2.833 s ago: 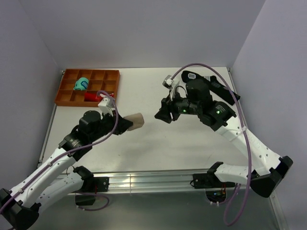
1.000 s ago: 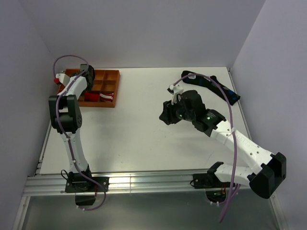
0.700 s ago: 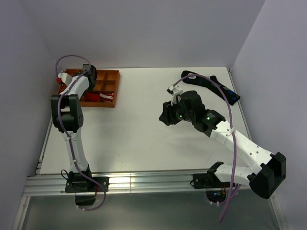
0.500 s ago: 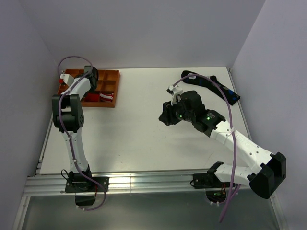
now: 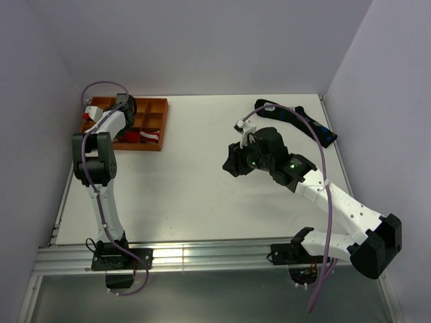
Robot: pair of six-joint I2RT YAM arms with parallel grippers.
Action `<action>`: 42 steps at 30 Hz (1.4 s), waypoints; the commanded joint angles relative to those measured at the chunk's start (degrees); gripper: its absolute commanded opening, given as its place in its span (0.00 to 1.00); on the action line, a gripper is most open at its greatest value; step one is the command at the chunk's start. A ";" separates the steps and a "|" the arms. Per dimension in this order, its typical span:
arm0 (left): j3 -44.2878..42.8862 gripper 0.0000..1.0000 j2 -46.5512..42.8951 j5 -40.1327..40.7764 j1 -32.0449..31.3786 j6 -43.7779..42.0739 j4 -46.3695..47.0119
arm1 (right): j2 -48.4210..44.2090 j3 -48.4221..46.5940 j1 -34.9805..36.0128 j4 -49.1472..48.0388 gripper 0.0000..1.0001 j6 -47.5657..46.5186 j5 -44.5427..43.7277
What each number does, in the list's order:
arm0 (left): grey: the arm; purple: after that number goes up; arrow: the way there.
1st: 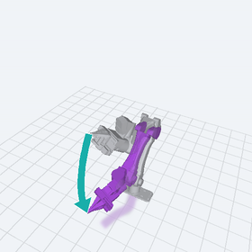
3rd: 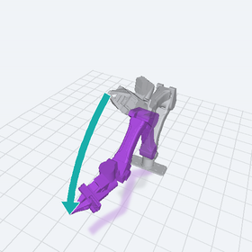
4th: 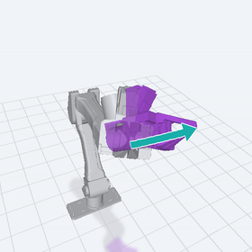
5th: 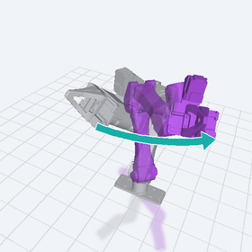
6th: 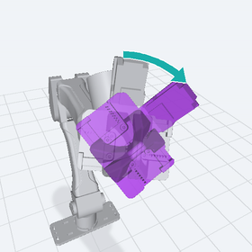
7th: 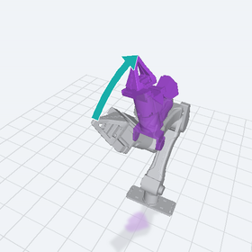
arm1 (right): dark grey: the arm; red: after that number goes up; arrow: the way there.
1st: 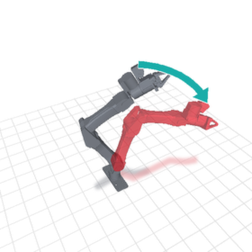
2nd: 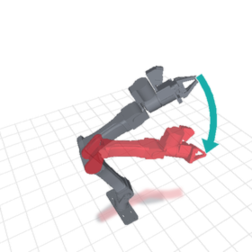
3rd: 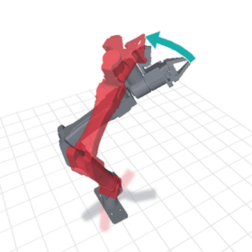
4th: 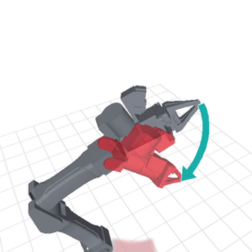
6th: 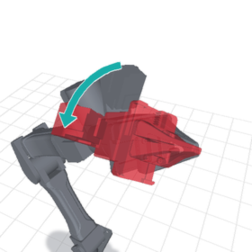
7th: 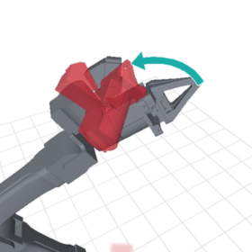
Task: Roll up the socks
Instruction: Place the sock in the storage box.
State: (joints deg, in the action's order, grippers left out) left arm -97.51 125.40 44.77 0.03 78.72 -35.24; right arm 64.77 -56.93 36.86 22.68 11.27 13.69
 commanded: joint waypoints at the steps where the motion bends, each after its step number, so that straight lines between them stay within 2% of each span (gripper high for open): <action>1: 0.66 0.00 1.68 -8.56 -0.21 -0.32 -1.23 | -1.67 -0.03 -0.39 -2.37 0.50 -0.72 1.16; 2: 0.57 0.00 1.86 -9.43 1.53 -0.93 -1.14 | -1.67 -0.03 -0.39 -2.37 0.50 -0.63 1.25; 7: -0.31 0.00 2.30 -10.85 2.51 -1.90 -2.37 | -1.67 -0.20 -0.39 -2.55 0.50 -0.72 2.04; 9: 0.04 0.06 1.78 -12.07 2.95 -3.04 -1.24 | -1.75 -0.20 -0.30 -2.64 0.50 -0.90 2.39; 13: 1.80 0.23 -0.24 -13.04 3.31 -5.15 0.70 | -1.93 -0.38 -0.39 -2.73 0.50 -0.98 3.09; 22: 2.68 0.48 -2.27 -14.10 3.39 -7.96 1.93 | -2.46 -0.38 -0.30 -3.08 0.50 -1.25 3.62; 35: 3.47 0.65 -6.84 -16.74 3.83 -11.74 3.34 | -2.64 -0.47 -0.39 -3.60 0.50 -1.42 4.59; 39: 3.91 0.66 -8.51 -17.61 4.10 -12.01 3.60 | -2.72 -0.47 -0.39 -3.78 0.50 -1.42 5.12; 42: 3.39 0.71 -9.56 -18.23 4.27 -12.27 2.90 | -2.72 -0.47 -0.39 -3.78 0.50 -1.42 5.20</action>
State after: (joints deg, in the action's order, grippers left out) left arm -93.78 119.90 28.16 4.12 67.79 -32.32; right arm 63.75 -56.93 36.84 21.61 10.61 18.26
